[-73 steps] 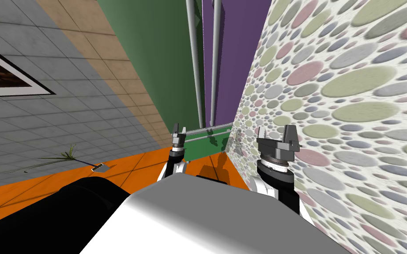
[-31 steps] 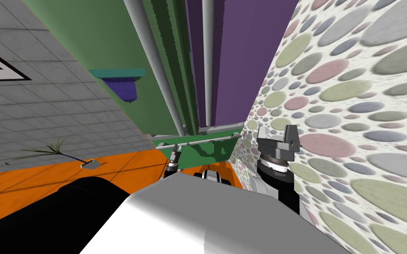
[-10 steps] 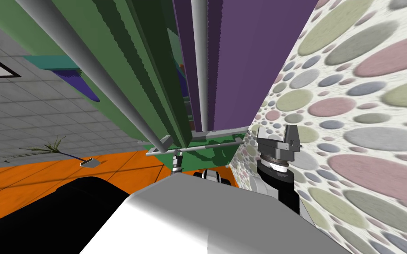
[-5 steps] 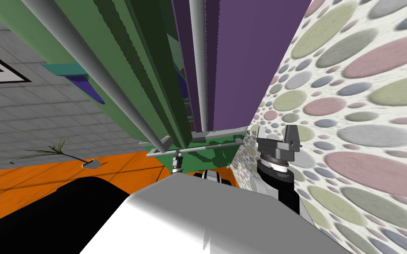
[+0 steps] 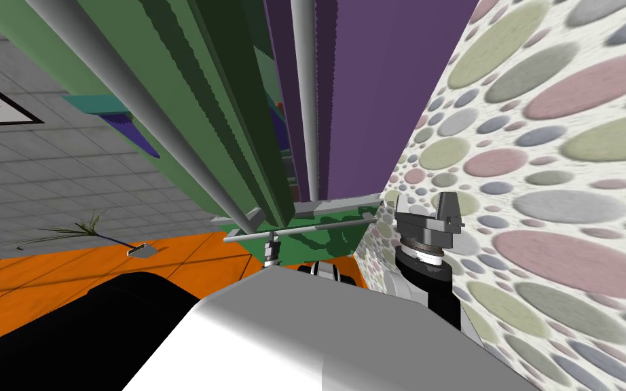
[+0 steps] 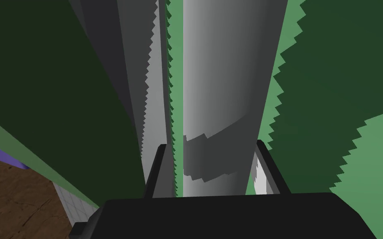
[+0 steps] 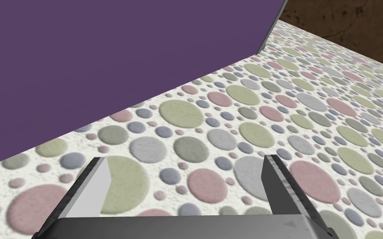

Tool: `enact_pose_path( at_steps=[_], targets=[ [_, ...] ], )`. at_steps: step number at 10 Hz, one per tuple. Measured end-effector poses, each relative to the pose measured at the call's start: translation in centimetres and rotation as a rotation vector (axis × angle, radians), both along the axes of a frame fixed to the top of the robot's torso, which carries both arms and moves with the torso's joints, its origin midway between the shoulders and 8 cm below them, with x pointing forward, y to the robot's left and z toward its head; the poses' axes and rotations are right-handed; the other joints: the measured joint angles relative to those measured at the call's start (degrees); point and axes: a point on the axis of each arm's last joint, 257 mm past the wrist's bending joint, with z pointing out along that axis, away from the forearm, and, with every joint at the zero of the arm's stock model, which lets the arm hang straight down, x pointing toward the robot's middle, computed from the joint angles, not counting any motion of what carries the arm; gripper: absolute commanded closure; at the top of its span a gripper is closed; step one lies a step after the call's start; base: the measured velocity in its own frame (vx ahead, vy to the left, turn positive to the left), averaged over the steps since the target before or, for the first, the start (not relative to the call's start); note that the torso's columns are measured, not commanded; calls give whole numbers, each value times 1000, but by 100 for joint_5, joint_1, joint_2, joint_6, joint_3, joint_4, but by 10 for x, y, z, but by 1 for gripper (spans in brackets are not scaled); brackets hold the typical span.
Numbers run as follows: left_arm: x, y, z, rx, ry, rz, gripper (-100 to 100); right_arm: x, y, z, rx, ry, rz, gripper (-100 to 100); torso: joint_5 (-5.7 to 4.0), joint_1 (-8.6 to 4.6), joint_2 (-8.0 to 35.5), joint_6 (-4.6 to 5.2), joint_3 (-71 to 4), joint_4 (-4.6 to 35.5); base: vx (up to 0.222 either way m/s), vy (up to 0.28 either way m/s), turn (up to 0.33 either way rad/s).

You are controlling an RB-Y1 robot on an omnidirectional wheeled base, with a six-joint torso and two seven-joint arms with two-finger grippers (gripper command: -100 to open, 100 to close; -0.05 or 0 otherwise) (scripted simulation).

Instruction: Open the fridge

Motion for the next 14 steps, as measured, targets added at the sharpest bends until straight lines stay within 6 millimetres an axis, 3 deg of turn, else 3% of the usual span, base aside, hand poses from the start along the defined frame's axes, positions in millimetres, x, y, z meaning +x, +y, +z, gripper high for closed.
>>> enact_pose_path(
  at_steps=[8,14],
  targets=[
    [11,5,0,-11,48,-7,100,0,0,0,0,0,0,0,-17,-4,-23,3,-21,8,-87,-32,12],
    [2,1,1,-10,46,-17,100,0,0,0,0,0,0,0,-21,-7,-9,-6,-17,13,-159,-54,13]
  ],
)
